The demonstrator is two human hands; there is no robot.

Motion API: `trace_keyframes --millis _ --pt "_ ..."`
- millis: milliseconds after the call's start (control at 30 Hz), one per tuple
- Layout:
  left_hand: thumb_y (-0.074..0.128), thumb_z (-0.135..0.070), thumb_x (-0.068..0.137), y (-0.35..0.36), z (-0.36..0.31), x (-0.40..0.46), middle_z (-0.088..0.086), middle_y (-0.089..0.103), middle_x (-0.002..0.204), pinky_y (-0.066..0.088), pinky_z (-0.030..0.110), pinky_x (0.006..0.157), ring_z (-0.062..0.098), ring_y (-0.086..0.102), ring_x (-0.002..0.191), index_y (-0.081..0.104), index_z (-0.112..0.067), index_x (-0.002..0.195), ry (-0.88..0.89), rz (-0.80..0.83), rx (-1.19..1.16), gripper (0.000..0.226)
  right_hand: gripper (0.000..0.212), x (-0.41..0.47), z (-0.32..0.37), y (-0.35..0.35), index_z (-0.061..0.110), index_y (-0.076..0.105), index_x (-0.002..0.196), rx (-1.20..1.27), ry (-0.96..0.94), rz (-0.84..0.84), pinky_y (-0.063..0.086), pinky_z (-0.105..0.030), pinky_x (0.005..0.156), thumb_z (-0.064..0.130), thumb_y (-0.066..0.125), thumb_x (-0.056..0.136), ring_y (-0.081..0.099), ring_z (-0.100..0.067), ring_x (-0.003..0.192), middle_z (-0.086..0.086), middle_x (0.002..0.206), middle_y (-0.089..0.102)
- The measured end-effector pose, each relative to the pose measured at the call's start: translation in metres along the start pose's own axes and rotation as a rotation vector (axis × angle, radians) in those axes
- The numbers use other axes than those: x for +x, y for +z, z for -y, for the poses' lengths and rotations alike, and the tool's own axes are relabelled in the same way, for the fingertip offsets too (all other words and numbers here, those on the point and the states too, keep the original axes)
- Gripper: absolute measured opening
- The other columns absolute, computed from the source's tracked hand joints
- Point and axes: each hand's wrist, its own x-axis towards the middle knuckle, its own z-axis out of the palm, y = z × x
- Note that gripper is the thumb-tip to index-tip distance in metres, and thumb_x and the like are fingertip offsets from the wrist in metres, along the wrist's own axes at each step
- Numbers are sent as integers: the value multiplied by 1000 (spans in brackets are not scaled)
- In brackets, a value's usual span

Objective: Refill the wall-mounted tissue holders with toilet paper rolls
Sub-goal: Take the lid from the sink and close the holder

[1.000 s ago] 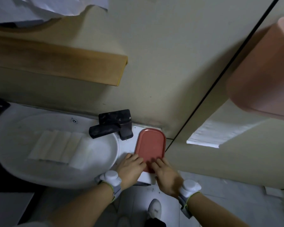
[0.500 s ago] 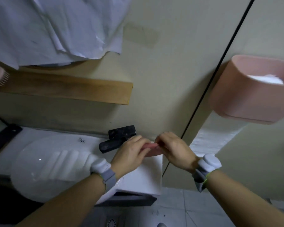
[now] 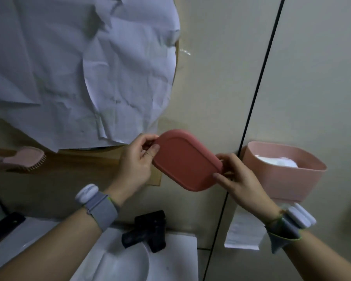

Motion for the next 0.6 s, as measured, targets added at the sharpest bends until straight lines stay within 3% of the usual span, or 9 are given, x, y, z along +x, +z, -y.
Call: trace_keyframes --millis 100,167,267,367,433,533,600 --pt "55 -9 99 7 -14 16 0 67 97 56 37 83 14 66 90 63 -21 104 -104 -93 -133 15 39 10 6 -20 30 55 120 102 -18 -69 58 -42 84 12 70 89 69 -16 90 4 104 67" --pt "52 -10 100 19 -24 23 10 68 103 56 47 89 27 66 98 64 -22 103 -168 -128 -217 17 44 16 10 -35 34 53 120 179 -41 -109 58 -41 82 8 69 89 68 -20 89 1 102 66" --pt "49 -11 102 49 -40 31 10 69 103 58 42 86 26 68 98 64 -17 108 -218 -154 -307 17 52 19 10 -65 39 48 124 232 -114 -162 58 -35 75 5 67 89 65 -18 83 3 105 63" --pt "49 -10 102 89 -54 40 1 70 90 59 26 69 13 69 82 64 -16 104 -290 -170 -421 16 58 16 4 -100 39 47 125 238 -155 -254 59 -34 72 0 66 87 64 -18 77 9 117 56" --pt "49 -9 102 121 -64 46 1 68 87 55 24 61 14 65 77 62 -11 106 -349 -171 -470 14 55 15 -3 -125 37 50 123 180 -167 -330 57 -37 75 -1 67 87 63 -20 75 1 117 57" --pt "49 -7 102 170 -80 50 6 68 89 51 30 69 20 63 82 62 -12 96 -431 -166 -502 15 49 8 -20 -162 33 57 118 50 -199 -348 52 -31 75 -2 69 85 58 -12 75 4 125 51" --pt "48 -7 102 188 -83 52 11 69 93 51 38 80 25 63 88 64 -9 98 -479 -165 -497 16 52 3 -30 -174 30 58 123 3 -193 -279 52 -29 82 0 72 83 58 -12 90 10 136 44"
